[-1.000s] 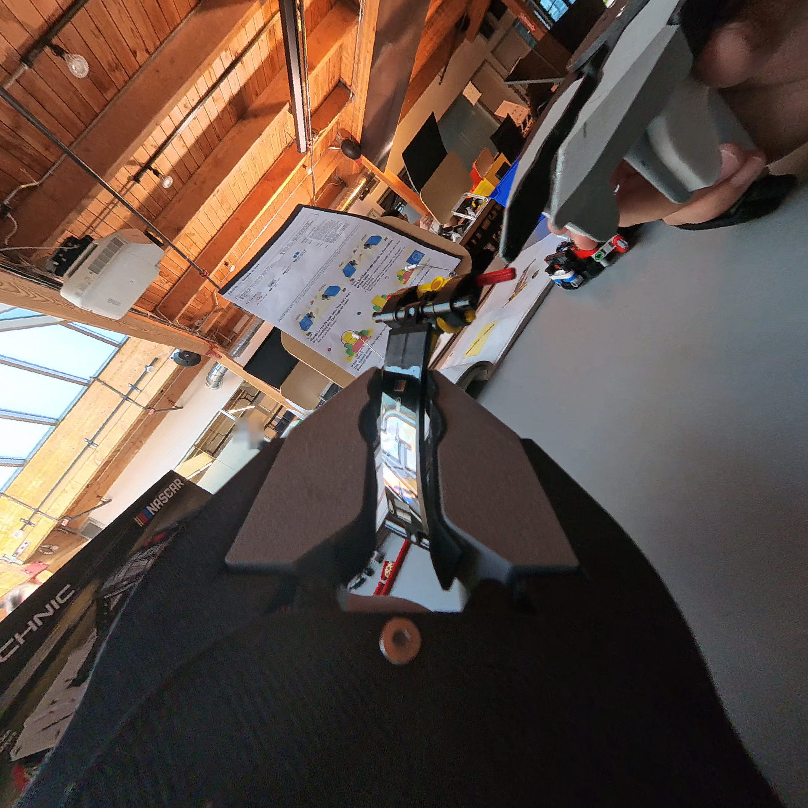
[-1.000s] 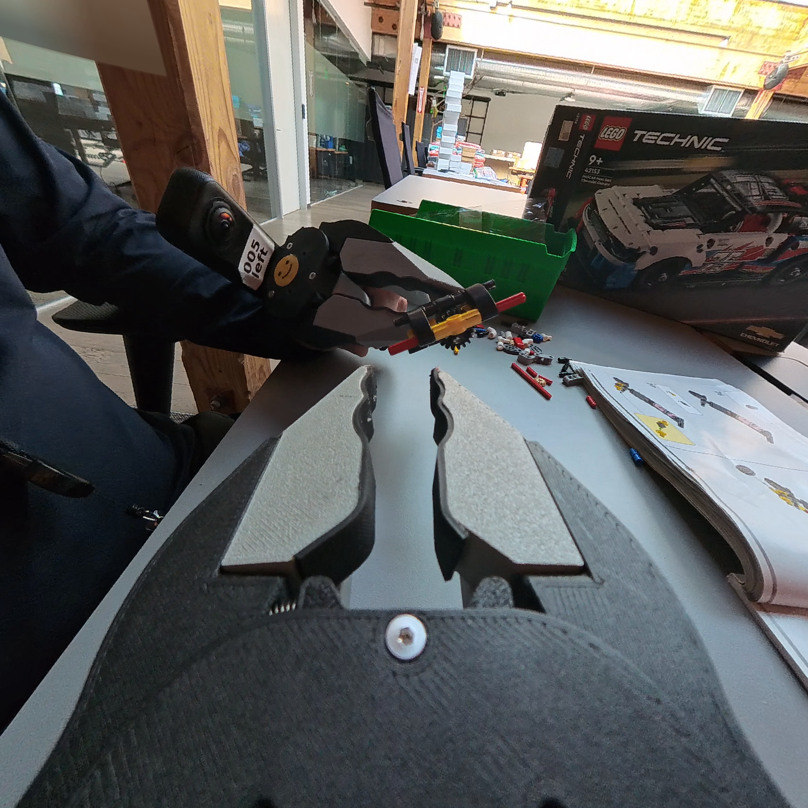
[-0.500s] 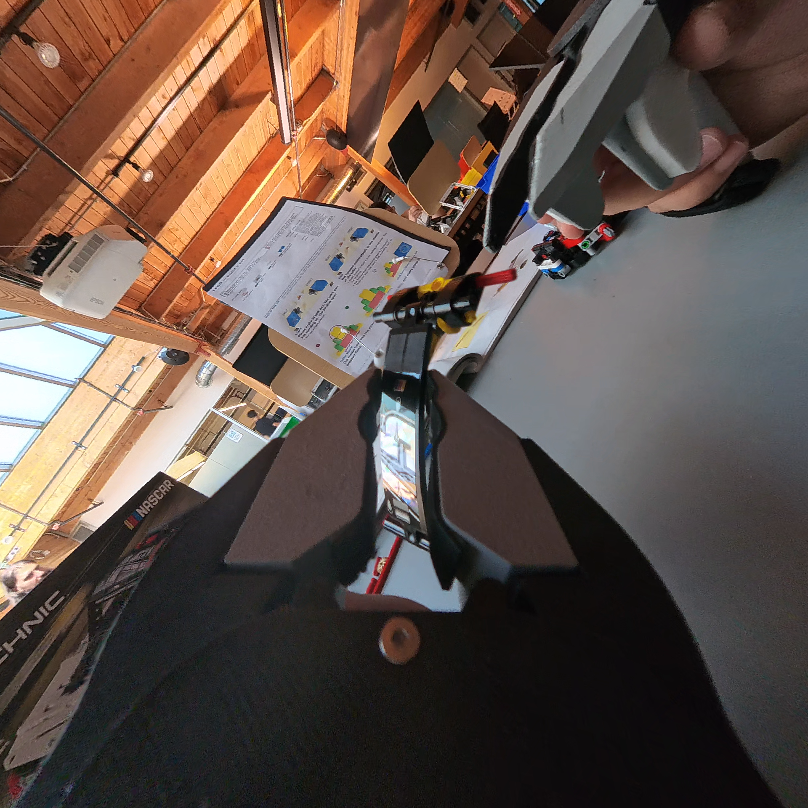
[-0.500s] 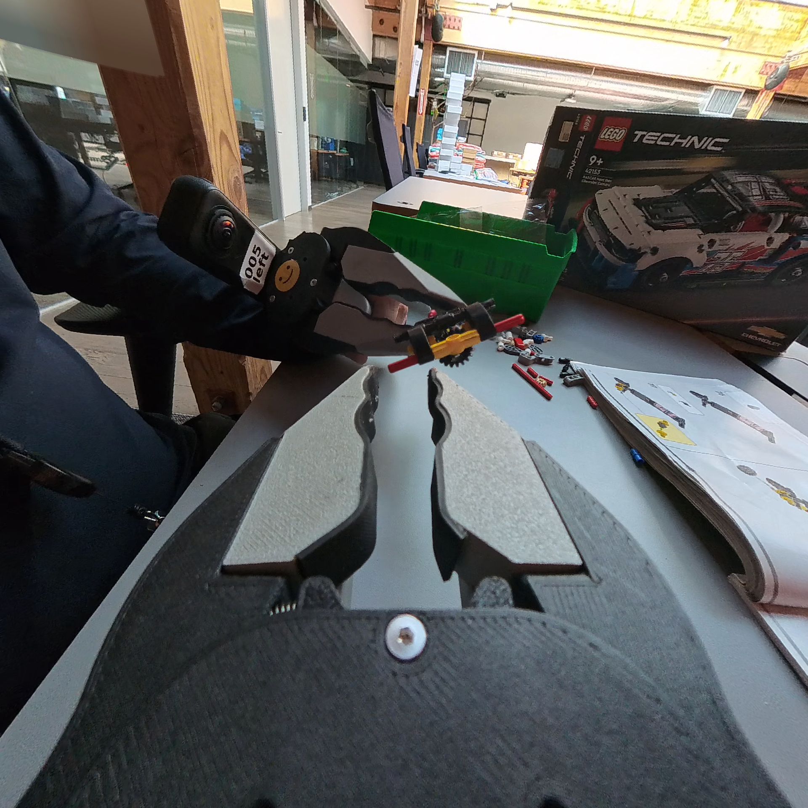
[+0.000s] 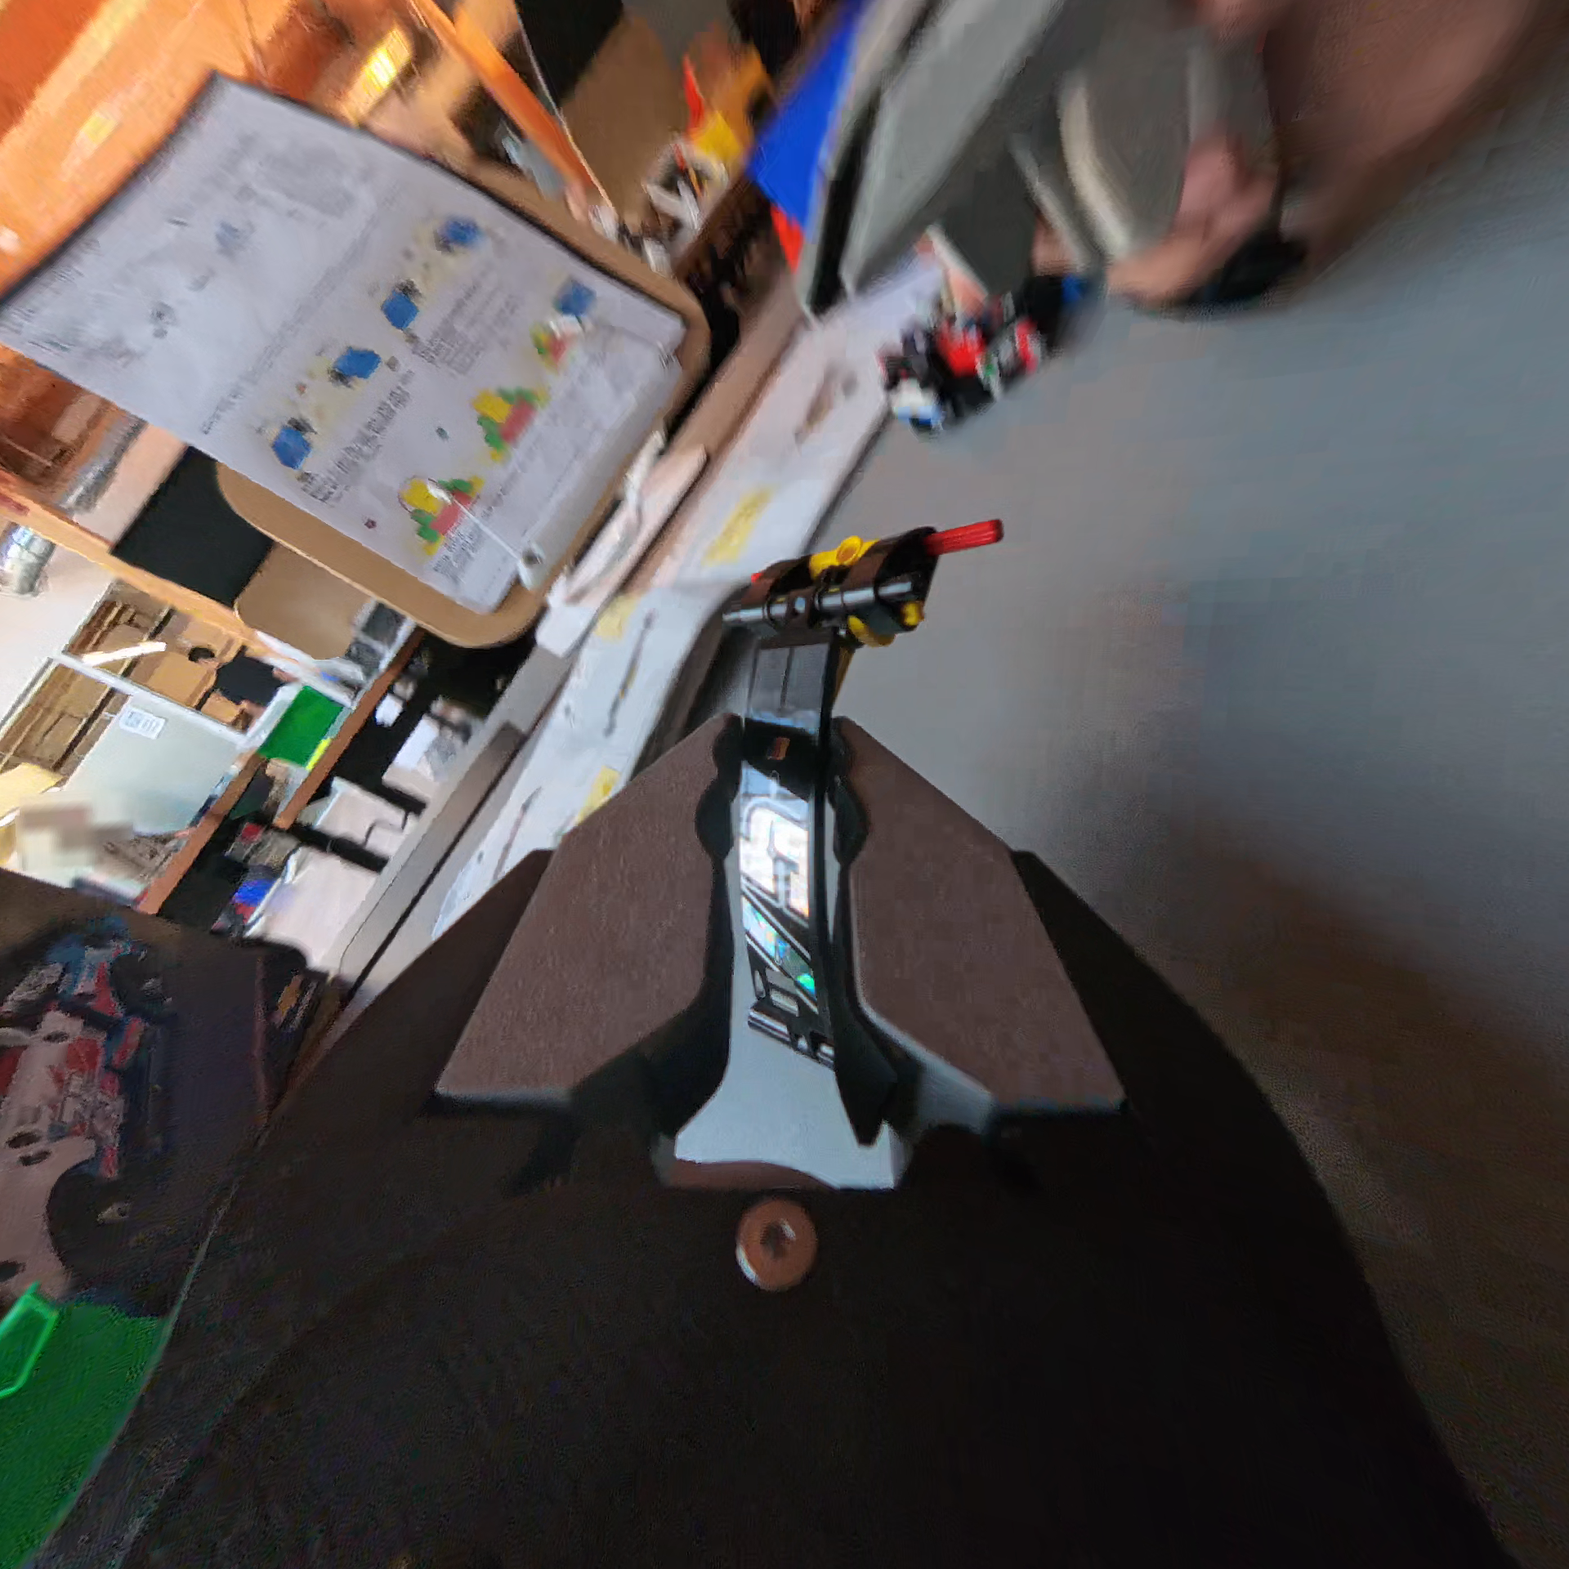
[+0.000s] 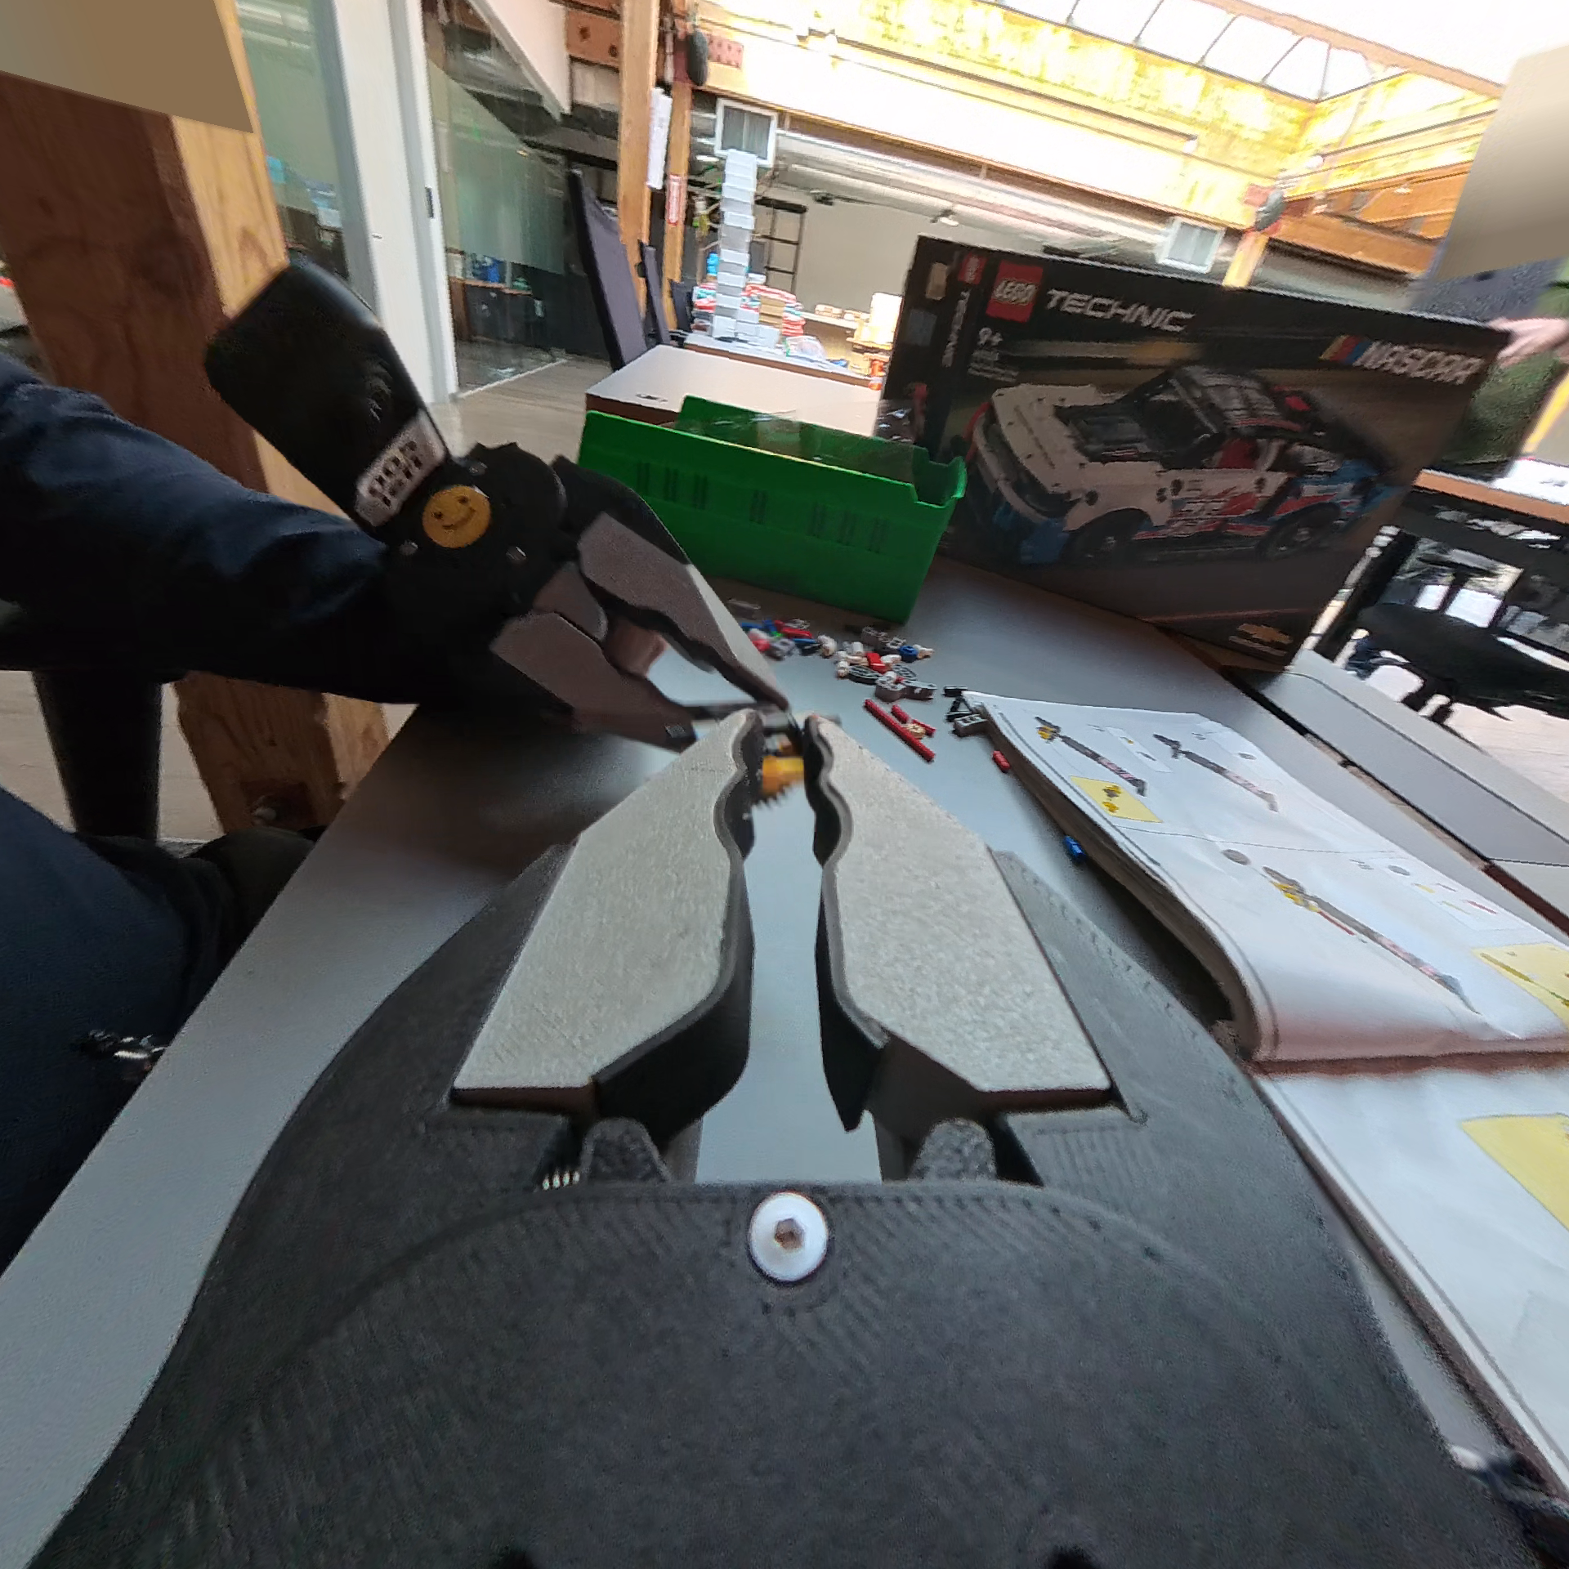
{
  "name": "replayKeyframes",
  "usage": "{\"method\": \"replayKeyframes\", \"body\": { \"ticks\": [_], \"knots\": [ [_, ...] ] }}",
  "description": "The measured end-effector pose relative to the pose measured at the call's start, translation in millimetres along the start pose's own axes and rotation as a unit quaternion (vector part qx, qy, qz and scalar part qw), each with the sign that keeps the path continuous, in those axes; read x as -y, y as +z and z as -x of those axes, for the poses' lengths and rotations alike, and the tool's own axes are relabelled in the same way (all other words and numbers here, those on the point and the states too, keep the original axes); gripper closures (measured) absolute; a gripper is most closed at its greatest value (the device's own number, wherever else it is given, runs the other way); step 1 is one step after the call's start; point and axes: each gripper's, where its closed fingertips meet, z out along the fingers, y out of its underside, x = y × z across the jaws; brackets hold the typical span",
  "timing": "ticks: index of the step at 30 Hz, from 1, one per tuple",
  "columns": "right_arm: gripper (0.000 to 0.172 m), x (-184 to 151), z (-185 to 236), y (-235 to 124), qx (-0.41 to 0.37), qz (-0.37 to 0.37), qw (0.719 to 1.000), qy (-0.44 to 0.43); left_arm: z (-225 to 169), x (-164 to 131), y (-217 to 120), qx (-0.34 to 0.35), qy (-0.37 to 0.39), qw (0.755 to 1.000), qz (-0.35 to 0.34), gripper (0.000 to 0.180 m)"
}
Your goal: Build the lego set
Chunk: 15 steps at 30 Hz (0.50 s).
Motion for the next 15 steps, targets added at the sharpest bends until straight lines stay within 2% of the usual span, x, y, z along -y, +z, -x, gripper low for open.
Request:
{"method": "replayKeyframes", "body": {
  "ticks": [3,7,11,15],
  "knots": [
    [0.166,5,-13,-6,-0.033,-0.012,0.999,-0.001,23,55,-33,-0.030,-0.077,0.981,-0.175,0.164],
    [0.166,7,-17,-8,-0.034,-0.022,0.999,0.019,56,96,-68,-0.093,-0.178,0.934,-0.296,0.164],
    [0.168,3,-15,-7,-0.032,-0.010,0.999,0.009,72,109,-84,-0.138,-0.270,0.882,-0.359,0.164],
    [0.168,3,-14,-7,-0.031,-0.010,0.999,0.004,78,113,-95,-0.207,-0.373,0.813,-0.397,0.164]
  ]
}}
